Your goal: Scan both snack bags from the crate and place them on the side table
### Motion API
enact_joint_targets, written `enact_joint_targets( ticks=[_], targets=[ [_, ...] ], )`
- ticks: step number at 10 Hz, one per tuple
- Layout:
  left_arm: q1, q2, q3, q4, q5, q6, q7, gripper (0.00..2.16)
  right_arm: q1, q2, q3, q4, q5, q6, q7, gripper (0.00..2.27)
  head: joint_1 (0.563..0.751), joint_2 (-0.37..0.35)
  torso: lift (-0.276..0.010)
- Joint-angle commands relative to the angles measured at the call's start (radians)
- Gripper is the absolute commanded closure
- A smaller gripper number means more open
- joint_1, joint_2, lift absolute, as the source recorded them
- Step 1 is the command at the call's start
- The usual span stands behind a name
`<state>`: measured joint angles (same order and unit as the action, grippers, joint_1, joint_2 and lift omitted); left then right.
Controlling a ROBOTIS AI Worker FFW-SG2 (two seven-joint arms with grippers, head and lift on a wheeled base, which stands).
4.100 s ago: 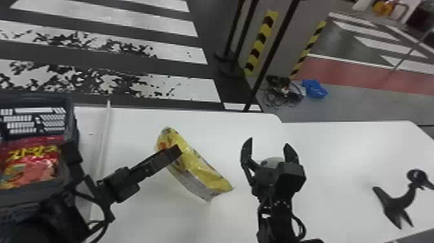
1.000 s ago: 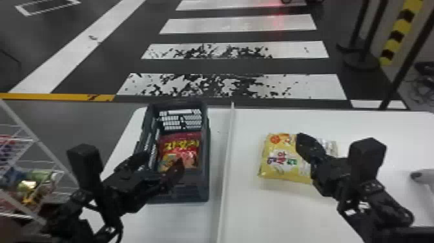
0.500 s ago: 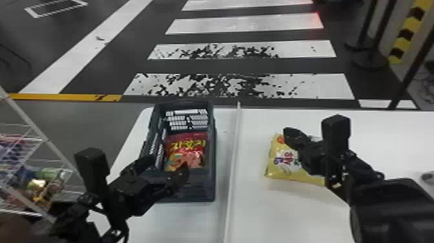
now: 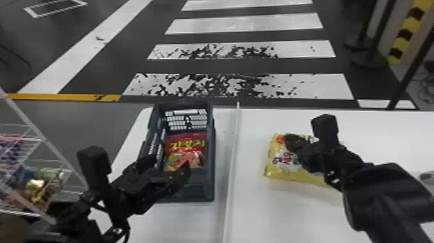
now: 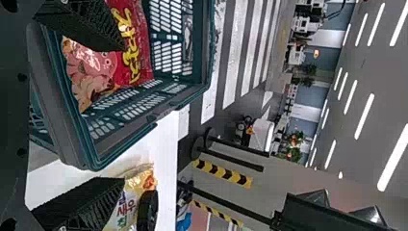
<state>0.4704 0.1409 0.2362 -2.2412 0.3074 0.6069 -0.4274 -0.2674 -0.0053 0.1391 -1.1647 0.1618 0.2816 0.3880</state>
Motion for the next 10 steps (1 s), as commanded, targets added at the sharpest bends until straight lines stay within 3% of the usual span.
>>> enact_joint_targets(
  ticks=[1, 6, 10],
  targets=[
    [0.002, 0.011, 0.000, 0.000, 0.016, 0.000, -0.001, 0.03, -0.036, -0.012, -0.007, 0.057, 0.010, 0.003, -0.003, 2.26, 0.695, 0.153, -0.095],
    [-0.016, 0.031, -0.012, 0.018, 0.030, 0.000, 0.001, 0.03, 0.011, -0.019, -0.098, 0.036, 0.039, 0.067, -0.017, 2.26, 0.695, 0.092, -0.095],
    [-0.030, 0.032, -0.026, 0.031, 0.032, 0.000, -0.001, 0.03, 0.083, -0.019, -0.162, -0.102, 0.048, 0.166, -0.018, 2.26, 0.695, 0.049, -0.095]
  ],
)
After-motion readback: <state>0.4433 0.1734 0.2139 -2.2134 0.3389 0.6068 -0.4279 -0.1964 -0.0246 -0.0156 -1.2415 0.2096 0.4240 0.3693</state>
